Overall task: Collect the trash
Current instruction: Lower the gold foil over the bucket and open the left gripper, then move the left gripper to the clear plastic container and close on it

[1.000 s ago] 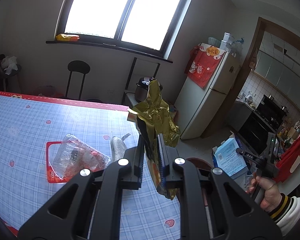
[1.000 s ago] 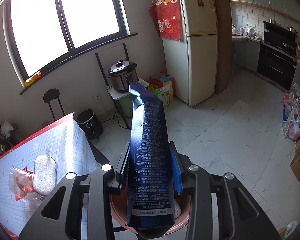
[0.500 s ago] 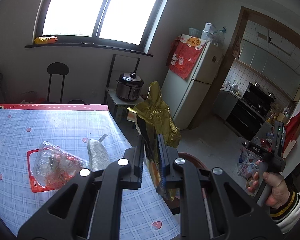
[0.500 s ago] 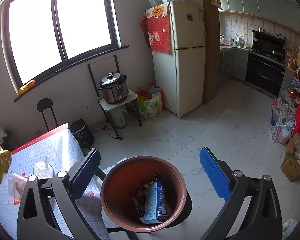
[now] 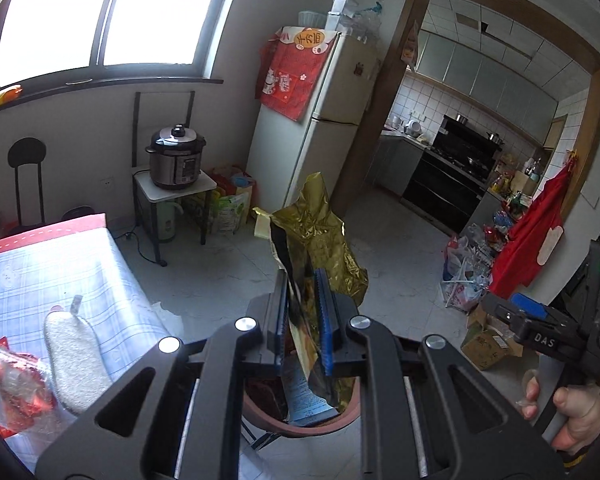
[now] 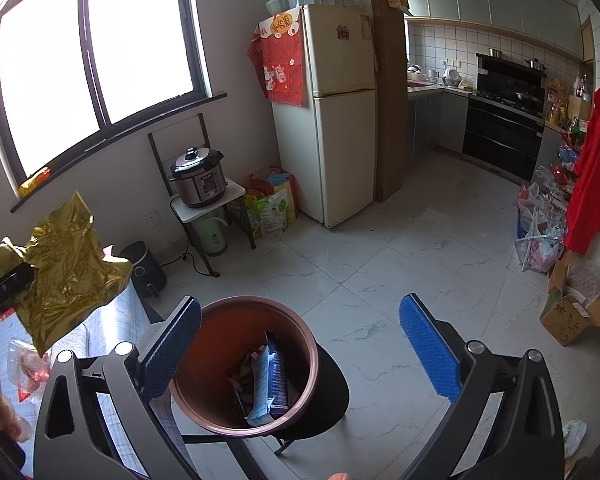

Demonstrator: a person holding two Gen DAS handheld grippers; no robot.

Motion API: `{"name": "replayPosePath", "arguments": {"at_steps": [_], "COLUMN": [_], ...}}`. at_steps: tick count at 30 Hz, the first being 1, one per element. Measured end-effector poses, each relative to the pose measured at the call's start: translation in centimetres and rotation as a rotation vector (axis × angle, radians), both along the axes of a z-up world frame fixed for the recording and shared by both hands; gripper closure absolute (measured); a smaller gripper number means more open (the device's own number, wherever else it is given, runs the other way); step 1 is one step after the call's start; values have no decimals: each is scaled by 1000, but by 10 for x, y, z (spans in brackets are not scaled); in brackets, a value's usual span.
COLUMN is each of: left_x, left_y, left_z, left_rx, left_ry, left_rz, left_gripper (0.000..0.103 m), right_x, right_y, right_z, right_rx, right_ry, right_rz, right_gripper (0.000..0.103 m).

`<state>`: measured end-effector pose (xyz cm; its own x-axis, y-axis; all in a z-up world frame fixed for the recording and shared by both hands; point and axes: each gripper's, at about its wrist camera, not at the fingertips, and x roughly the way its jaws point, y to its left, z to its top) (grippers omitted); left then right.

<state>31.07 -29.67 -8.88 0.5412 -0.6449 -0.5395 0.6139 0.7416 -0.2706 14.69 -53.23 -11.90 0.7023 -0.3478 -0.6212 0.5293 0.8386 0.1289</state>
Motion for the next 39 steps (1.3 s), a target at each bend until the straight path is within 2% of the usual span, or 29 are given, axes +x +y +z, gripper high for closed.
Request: {"name": "replayPosePath", "arguments": {"at_steps": [3, 5, 8, 11, 17, 23, 31, 39], "left_x": [10, 11, 12, 12, 20, 10, -5, -37], "left_y": [-28, -38, -35, -23, 25, 98, 228, 359], "left_z": [-11, -15, -16, -16, -12, -5, 3, -18], "left_rx": [21, 37, 23, 31, 48, 77, 88, 78], "left_ry": [11, -16, -29, -27, 35, -18, -36, 23], "left_rz": [-37, -36, -24, 0, 63, 177, 372, 610], "left_gripper": [78, 34, 18, 7, 6, 6, 6, 6], "right_x": [-7, -11, -16, -19, -11, 5, 28, 52], "right_y": [-9, -15, -23, -24, -9, 24, 76, 135], "right_z": [-3, -5, -8, -12, -15, -16, -12, -10], "right_rx": [-7, -15, -13, 0, 19, 33, 32, 14], "right_ry": [16, 26, 32, 37, 33, 40, 44, 73], "right_rz": [-17, -29, -47, -60, -47, 9, 75, 171], "right_gripper": [6, 6, 6, 6, 6, 6, 6, 6]}}
